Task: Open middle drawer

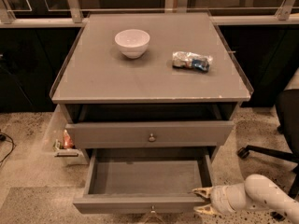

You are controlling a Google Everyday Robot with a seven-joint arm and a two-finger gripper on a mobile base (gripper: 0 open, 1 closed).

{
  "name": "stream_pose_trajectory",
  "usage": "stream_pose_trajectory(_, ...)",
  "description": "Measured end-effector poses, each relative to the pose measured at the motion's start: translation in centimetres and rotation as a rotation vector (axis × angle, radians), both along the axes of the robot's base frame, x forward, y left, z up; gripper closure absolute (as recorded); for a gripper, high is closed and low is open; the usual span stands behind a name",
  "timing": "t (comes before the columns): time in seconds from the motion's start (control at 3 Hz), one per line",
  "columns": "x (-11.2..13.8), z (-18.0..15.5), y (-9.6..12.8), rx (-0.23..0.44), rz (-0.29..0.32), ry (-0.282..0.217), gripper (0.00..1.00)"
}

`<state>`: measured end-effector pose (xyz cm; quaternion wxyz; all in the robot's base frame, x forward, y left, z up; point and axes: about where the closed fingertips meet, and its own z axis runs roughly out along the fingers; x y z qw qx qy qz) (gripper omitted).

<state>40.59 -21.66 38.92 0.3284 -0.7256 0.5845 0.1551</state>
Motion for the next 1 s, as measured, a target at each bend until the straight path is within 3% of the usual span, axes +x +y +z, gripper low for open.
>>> stream_pose_trajectory(0.33,-0.91,-0.1,-0.32,0.001,0.004,-0.003,0.87)
stream_pose_trajectory(0.67,-0.8,0.11,-0.36,0.001,0.004,-0.003,1.0)
stream_pose_trajectory(1.0,-0.61,0.26,-0.43,0.001,0.004,-0.003,1.0)
